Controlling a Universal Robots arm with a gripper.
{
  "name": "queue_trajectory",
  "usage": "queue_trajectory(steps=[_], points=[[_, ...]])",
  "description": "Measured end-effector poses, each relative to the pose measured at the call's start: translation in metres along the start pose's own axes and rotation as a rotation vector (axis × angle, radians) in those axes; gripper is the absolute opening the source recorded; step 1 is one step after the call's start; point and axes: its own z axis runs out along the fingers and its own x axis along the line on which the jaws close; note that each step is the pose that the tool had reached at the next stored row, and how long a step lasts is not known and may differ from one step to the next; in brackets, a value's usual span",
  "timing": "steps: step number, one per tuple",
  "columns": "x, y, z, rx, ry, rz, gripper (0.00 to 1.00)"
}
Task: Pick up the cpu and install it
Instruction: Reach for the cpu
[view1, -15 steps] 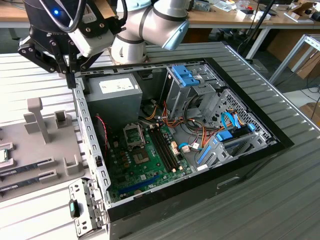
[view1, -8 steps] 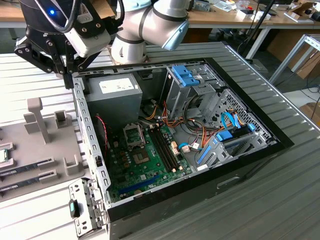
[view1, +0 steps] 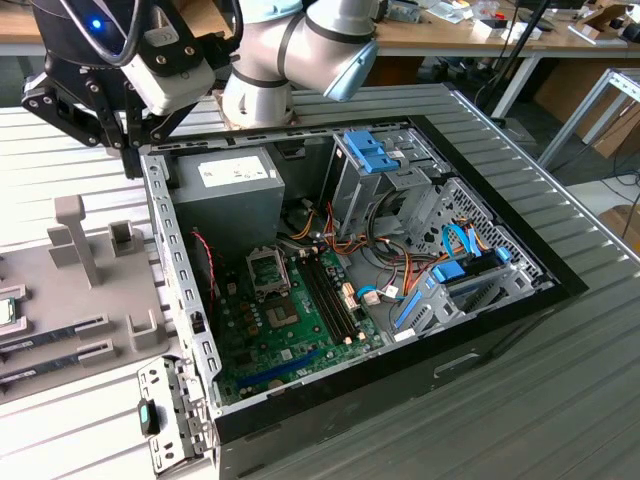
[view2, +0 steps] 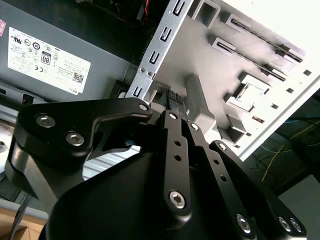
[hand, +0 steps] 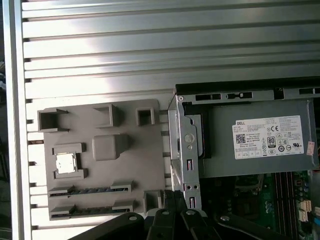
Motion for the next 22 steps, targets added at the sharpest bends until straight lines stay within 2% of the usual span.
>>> queue_trajectory(steps=[22], points=[[0.0126,-0.0009,-0.0003,-0.0001,0.0000,0.000,0.11]])
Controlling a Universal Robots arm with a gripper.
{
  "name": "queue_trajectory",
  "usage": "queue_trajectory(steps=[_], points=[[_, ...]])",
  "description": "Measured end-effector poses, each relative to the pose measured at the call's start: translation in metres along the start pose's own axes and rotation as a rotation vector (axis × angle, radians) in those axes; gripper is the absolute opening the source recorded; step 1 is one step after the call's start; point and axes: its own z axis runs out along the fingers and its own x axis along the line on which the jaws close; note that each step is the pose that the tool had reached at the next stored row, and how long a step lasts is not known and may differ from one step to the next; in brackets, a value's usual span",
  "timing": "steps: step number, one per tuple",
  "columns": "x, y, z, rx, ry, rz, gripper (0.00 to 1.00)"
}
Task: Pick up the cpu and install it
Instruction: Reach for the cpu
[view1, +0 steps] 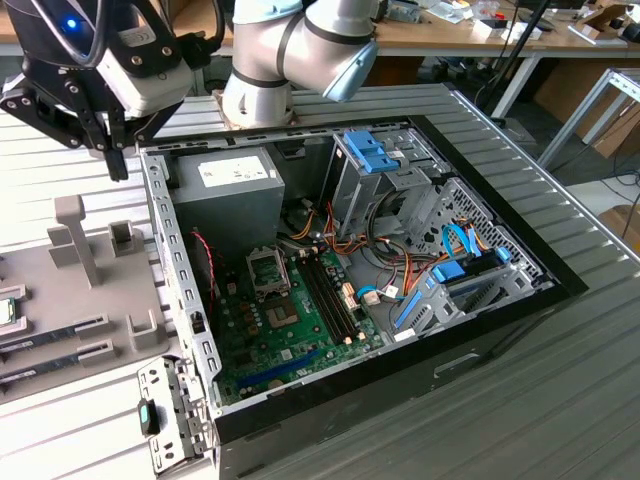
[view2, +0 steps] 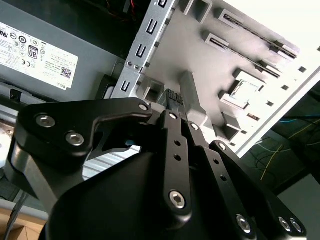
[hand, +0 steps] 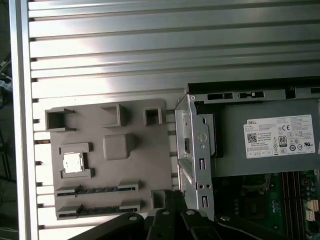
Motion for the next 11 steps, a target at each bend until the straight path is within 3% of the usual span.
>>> queue_trajectory(steps=[11], points=[[0.0057,-0.0004,-0.0001,0.0000,0.0000,0.000,0.11]])
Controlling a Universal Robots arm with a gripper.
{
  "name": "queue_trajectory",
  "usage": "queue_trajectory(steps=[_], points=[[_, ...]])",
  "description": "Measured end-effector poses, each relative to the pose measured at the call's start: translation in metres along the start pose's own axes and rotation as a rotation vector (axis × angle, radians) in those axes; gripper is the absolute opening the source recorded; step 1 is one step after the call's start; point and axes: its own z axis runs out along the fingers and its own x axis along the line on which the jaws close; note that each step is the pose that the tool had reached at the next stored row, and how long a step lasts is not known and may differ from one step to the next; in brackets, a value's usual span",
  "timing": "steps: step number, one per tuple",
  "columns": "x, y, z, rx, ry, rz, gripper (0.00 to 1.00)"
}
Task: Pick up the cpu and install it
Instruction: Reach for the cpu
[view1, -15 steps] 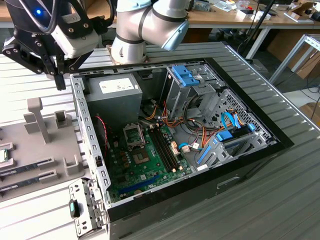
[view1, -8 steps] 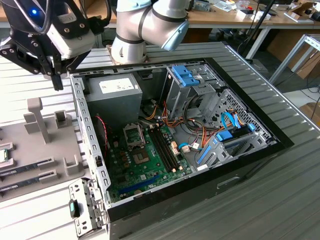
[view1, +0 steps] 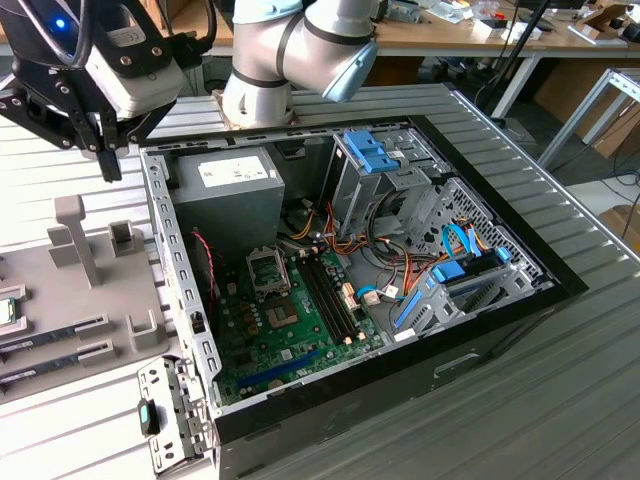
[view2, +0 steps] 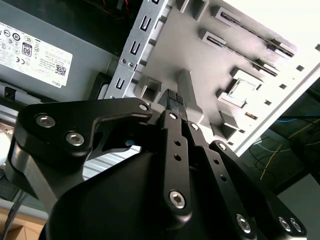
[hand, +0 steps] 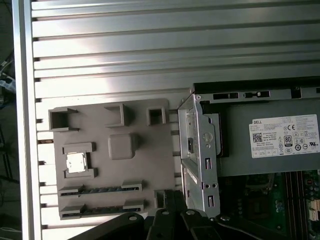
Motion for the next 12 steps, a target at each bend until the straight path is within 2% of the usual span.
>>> queue_trajectory(steps=[12], points=[[0.0026,-0.0002,0.0006,-0.0001,-0.0001,0.000,0.11]])
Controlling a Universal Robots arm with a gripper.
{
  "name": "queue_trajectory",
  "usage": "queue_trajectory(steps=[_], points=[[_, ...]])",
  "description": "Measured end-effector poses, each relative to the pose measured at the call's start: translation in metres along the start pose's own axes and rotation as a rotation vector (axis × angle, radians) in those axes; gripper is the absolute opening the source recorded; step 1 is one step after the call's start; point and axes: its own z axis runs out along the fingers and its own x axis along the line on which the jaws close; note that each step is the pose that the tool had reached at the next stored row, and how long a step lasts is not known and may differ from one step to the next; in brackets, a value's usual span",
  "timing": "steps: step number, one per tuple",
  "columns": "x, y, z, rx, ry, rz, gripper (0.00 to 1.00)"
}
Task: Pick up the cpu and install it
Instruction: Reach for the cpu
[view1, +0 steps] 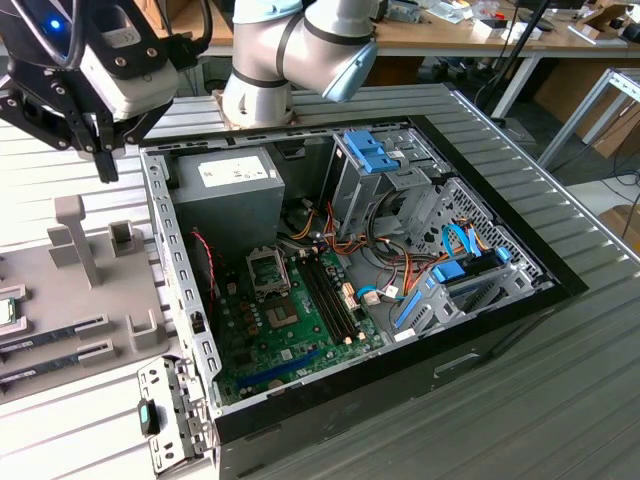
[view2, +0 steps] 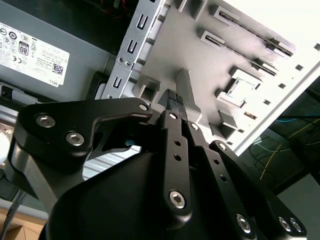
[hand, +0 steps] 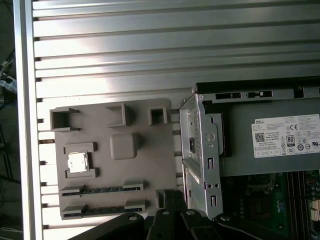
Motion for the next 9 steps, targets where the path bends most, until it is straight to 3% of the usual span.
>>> queue_trajectory(steps=[9], points=[[0.0005,-0.0001,0.0008,0.0001,0.0001,0.000,0.11]])
